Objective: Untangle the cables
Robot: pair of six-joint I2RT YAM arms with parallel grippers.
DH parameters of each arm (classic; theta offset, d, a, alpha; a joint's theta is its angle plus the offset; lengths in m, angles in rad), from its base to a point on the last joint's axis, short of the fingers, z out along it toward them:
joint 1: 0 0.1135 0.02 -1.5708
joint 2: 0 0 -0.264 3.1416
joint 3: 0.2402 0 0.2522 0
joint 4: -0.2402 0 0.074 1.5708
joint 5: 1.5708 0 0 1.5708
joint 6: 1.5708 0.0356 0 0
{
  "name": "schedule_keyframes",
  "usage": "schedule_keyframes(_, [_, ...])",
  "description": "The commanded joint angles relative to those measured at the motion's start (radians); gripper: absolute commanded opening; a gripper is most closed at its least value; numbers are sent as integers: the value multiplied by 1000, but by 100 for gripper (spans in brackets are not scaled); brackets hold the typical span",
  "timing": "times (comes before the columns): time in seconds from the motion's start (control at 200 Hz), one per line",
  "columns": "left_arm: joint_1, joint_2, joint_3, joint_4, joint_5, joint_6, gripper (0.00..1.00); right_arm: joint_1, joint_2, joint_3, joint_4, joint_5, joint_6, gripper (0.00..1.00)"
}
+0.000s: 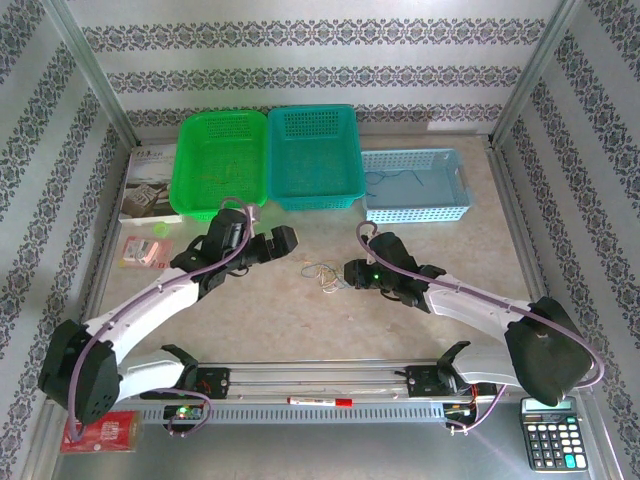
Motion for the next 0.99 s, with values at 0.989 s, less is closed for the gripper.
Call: schedule_keyframes(0.989, [-113,342,10,197,15,16,67,16,204,47,81,44,-22,30])
